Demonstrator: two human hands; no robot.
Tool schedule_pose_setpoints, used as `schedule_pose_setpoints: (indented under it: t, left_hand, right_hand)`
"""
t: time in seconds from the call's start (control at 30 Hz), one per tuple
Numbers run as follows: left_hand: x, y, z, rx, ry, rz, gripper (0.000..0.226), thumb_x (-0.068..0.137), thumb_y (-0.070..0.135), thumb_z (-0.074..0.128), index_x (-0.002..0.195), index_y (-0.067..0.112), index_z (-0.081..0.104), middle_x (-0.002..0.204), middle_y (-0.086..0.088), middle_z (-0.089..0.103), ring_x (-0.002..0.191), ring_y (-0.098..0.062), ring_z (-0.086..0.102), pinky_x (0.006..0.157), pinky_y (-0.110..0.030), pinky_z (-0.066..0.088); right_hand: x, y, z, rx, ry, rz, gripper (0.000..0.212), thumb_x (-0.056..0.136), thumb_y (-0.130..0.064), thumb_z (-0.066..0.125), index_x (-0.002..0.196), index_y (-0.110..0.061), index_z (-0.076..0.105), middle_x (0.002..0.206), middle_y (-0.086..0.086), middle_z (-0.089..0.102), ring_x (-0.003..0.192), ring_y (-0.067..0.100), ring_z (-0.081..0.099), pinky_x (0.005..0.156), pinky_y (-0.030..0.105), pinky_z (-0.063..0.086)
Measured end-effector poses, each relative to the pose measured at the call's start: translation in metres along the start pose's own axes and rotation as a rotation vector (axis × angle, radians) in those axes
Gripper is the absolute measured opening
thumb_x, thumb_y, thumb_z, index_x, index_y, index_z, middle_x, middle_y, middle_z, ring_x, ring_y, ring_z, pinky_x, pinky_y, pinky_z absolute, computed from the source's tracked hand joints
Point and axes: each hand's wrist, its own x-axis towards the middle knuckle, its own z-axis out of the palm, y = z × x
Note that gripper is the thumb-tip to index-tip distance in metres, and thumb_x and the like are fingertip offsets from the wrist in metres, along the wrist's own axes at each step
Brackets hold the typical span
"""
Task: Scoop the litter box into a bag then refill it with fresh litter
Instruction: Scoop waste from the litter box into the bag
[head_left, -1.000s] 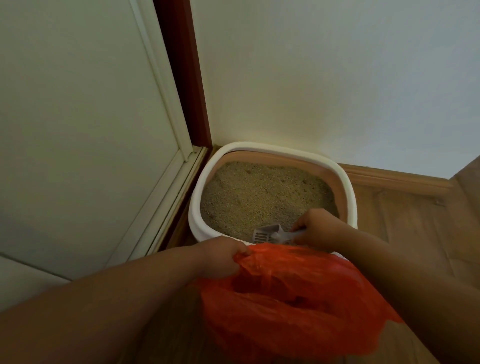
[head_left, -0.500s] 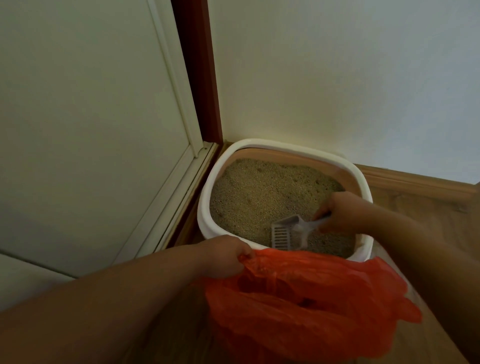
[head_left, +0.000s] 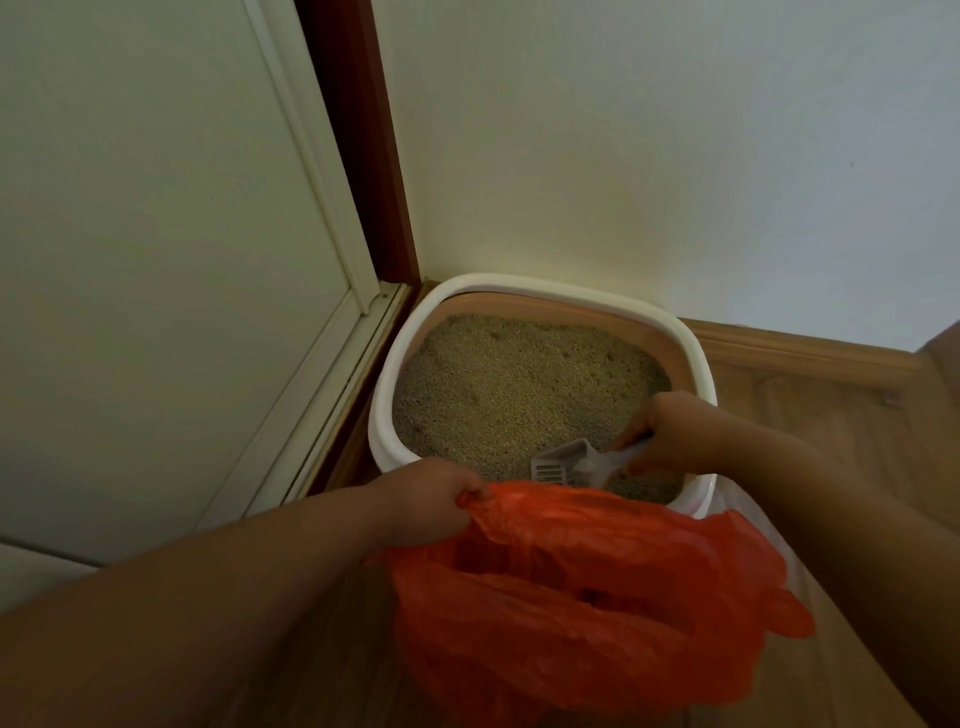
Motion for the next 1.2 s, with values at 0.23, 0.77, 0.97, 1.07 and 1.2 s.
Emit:
schedule_pose_setpoints:
  t: [0.23,0.77,0.97,1.07,1.2]
  left_hand:
    - [0.006,0.009,-0.003,0.004,0.119,0.037,0.031,0.09,0.017,0.062,0.116,0.031,0.071,0.103,0.011,0.07,0.089,-0.001,0.066,0.078,-0.022,0.055]
    - [0.005,0.013,0.004,0.15,0.06,0.075,0.014,0.094,0.03,0.065,0.104,0.02,0.065,0.1,0.003,0.067,0.089,-0.013,0.063,0.067,-0.016,0.042]
    - [0.001,0.011,0.001,0.171,0.008,0.08,0.016,0.093,0.036,0.066,0.099,0.022,0.067,0.096,0.007,0.067,0.088,-0.011,0.064,0.074,-0.026,0.05]
    - [-0.001,0.013,0.002,0.183,-0.044,0.076,0.019,0.093,0.04,0.066,0.096,0.021,0.069,0.092,0.006,0.068,0.085,-0.011,0.066,0.078,-0.033,0.054]
    - [-0.002,0.012,0.005,0.192,-0.088,0.087,0.022,0.093,0.039,0.063,0.1,0.02,0.072,0.096,0.002,0.072,0.086,-0.011,0.067,0.081,-0.035,0.055]
  right_hand:
    - [-0.006,0.0,-0.008,-0.042,0.062,-0.003,0.024,0.087,-0.038,0.076,0.109,-0.03,0.079,0.092,-0.017,0.072,0.081,0.0,0.063,0.061,0.008,0.038]
    - [-0.014,-0.007,-0.002,-0.03,0.007,0.006,0.021,0.083,-0.038,0.08,0.099,-0.024,0.08,0.086,-0.014,0.072,0.079,0.001,0.065,0.071,0.017,0.053]
    - [-0.012,-0.001,-0.019,-0.038,0.074,0.057,0.014,0.084,-0.037,0.079,0.092,-0.025,0.079,0.08,-0.013,0.072,0.073,0.001,0.065,0.06,0.013,0.049]
    - [-0.015,0.005,-0.022,-0.078,0.025,0.087,0.013,0.084,-0.033,0.079,0.094,-0.024,0.079,0.083,-0.012,0.072,0.076,0.001,0.066,0.061,0.013,0.047]
    - [-0.012,0.007,-0.008,-0.109,-0.035,0.084,0.017,0.085,-0.031,0.079,0.1,-0.024,0.079,0.088,-0.013,0.071,0.079,0.001,0.065,0.062,0.011,0.046]
